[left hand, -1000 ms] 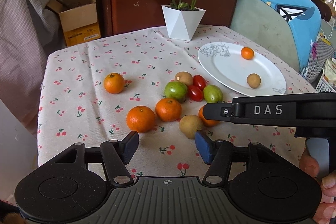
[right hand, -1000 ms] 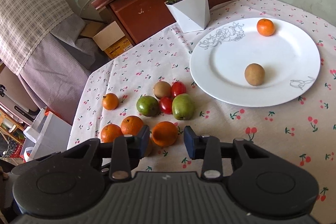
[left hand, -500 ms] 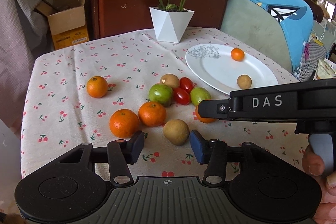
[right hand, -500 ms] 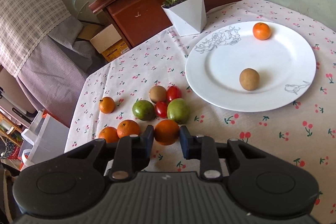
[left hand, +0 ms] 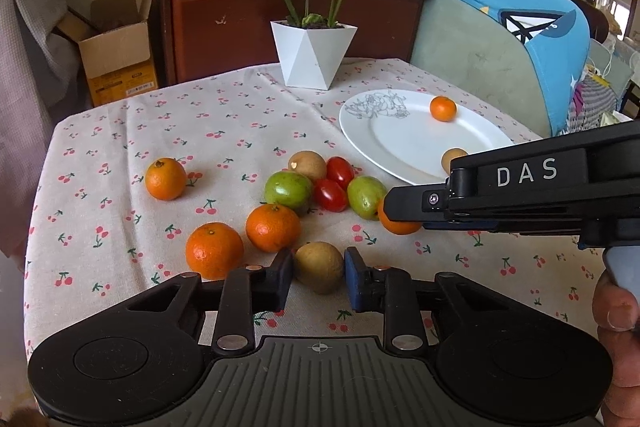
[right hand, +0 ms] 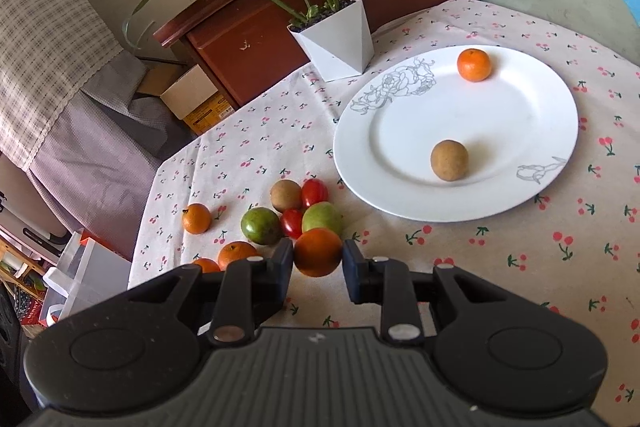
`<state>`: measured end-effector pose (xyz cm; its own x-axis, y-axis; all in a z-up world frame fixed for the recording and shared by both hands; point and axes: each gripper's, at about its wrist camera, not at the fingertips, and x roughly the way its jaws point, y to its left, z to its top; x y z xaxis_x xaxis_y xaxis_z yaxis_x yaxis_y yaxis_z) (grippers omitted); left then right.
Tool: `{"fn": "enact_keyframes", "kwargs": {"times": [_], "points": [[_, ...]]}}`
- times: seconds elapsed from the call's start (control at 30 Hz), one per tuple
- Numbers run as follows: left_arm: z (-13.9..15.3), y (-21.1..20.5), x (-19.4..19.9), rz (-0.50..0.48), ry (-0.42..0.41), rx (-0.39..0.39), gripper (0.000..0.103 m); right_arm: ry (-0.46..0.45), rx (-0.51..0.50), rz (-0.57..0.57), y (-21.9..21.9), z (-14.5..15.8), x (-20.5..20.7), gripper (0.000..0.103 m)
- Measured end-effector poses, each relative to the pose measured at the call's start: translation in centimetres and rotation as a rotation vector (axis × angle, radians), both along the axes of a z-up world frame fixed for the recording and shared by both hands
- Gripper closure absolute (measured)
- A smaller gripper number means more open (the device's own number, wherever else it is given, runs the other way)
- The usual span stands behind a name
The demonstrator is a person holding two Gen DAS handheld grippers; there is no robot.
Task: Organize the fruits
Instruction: 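Grasp an orange with the right tool while the left tool grasps a brown kiwi, then release the orange on the plate with the right tool while the left tool releases the kiwi there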
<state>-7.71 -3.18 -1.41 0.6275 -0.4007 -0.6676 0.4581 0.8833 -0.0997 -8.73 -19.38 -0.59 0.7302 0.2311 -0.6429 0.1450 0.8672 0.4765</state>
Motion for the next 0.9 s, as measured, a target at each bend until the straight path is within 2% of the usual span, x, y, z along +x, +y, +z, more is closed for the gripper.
{"fn": "enact_keyframes", "kwargs": {"times": [0.3,0.57,0.63,0.9], "points": [[1.7,0.0,0.6,0.037,0.018,-0.079,0.078,-0.027,0.014,-0.031,-1.0,0.8,-0.4,0.077],[3.9,-2.2,3.0,0.043,-0.012,-0.155,0.078,-0.129,-0.004,-0.204,-5.1,3.6,-1.2,0.077],[3.8,-3.1,3.5,0.036,-0.012,-0.156,0.078,-0.127,-0.023,-0.246,-5.8,3.6,-1.3,0.077],[2.2,-5.6,5.3,0.031,0.033,-0.158,0.078,-0.036,0.021,-0.348,-8.0,1.8,-1.1,0.077]]}}
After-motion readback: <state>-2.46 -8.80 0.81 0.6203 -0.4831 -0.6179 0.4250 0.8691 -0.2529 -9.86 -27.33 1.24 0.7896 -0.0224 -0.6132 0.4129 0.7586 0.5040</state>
